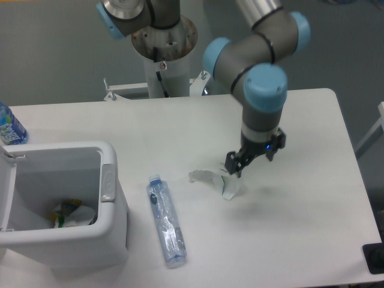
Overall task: Place the trash in the trash can
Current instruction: 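Lower the gripper onto the crumpled white tissue, then close the gripper on the crumpled white tissue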
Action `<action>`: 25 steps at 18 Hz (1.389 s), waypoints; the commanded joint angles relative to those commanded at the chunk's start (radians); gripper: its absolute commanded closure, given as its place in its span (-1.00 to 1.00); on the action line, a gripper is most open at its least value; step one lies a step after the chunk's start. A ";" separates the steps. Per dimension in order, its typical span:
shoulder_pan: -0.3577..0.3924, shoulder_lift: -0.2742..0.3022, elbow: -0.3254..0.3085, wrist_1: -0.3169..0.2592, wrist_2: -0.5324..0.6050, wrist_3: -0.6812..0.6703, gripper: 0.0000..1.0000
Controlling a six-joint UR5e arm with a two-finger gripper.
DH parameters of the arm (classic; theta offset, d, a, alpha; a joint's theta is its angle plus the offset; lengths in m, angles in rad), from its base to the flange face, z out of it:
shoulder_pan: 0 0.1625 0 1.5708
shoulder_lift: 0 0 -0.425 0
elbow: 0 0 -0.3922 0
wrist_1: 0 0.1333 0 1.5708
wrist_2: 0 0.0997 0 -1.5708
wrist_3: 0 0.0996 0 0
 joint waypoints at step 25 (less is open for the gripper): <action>-0.012 0.014 -0.048 0.072 0.072 -0.019 1.00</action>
